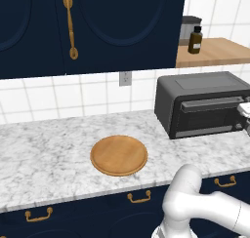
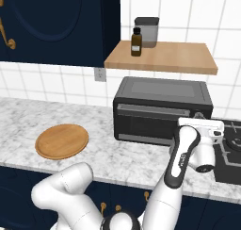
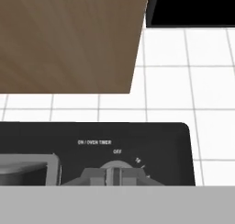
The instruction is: Pick up the kebab skewer and baguette bread, and place them inside the toaster oven. Close the toaster oven door and start by setting the timer.
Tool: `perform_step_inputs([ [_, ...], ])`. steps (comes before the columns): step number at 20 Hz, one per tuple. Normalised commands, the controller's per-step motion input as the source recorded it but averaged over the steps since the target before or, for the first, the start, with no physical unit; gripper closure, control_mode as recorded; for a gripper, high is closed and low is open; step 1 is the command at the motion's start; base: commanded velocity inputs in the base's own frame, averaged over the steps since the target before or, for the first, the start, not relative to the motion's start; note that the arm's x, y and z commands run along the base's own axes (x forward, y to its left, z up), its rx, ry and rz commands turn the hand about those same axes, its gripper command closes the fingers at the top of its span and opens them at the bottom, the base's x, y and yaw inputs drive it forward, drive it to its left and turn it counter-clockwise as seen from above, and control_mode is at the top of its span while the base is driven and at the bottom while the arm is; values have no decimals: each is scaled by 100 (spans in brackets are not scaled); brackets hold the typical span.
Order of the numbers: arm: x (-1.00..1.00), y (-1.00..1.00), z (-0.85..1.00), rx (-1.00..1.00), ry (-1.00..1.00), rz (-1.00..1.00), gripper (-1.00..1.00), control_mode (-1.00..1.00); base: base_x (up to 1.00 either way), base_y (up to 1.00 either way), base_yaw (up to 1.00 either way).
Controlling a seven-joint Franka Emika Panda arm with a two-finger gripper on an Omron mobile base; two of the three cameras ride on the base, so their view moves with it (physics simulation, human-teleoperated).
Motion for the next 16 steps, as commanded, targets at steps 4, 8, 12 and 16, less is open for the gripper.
perform_step_inputs([
  [4,3,32,0,8,0,-8,100,-100,0,0,0],
  [8,2,22,0,19,0,-6,100,-100,0,0,0],
  [12,9,14,0,29,0,0,100,-100,0,0,0],
  [16,9,11,0,30,0,0,100,-100,0,0,0],
])
